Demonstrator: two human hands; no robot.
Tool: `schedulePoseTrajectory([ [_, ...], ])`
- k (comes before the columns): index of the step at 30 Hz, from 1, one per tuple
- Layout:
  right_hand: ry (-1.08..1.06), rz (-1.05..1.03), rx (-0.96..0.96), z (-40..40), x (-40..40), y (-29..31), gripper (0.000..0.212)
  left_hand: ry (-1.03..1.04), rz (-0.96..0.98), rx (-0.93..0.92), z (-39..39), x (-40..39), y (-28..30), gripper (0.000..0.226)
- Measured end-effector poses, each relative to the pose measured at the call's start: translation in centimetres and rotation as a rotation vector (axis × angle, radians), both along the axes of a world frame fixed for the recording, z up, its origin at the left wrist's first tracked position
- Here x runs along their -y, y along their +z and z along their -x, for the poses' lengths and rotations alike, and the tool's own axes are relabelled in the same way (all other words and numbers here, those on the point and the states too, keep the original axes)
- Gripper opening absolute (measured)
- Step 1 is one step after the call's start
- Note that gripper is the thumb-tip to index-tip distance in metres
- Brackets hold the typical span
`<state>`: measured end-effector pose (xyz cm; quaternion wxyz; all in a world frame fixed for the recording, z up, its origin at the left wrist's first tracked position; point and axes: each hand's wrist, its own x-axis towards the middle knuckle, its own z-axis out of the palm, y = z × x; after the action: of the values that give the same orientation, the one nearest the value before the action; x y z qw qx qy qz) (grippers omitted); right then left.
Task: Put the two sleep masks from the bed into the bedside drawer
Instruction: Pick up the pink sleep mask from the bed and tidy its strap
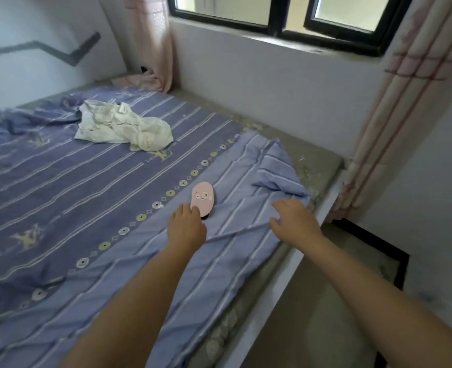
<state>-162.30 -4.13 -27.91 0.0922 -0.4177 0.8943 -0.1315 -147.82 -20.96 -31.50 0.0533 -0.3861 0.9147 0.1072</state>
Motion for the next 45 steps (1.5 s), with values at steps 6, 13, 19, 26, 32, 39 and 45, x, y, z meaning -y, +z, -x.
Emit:
schedulePoseTrajectory([
  [6,0.226,-0.113,0.046,7.4,9.8,-5.9,0.041,0.251,-0.113,0.032,4.1,4.0,-5.8,0.042],
  [13,0.183,-0.215,0.399,12.3,21.9,-16.2,0.043,0.474,-0.286,-0.063,9.3,11.9,-14.8,0.041],
  [19,-0.102,-0.127,0.789,13.4,29.9,-24.4,0.067,0.610,-0.371,-0.108,10.3,13.8,-20.2,0.043],
  [26,-0.085,-0.085,0.804,13.6,33.7,-24.2,0.042,0.811,-0.485,-0.175,8.8,13.4,-19.2,0.061],
  [32,0.438,-0.051,0.804,16.3,31.1,-12.2,0.008,0.730,-0.411,-0.425,11.8,13.3,-10.6,0.070],
  [39,0.662,0.241,0.891,18.5,29.9,2.3,0.014,0.616,-0.329,-0.793,14.2,13.4,4.1,0.010],
  [45,0.764,0.380,0.873,20.5,28.3,9.3,0.052,0.650,-0.363,-1.231,14.8,13.8,17.0,0.018],
])
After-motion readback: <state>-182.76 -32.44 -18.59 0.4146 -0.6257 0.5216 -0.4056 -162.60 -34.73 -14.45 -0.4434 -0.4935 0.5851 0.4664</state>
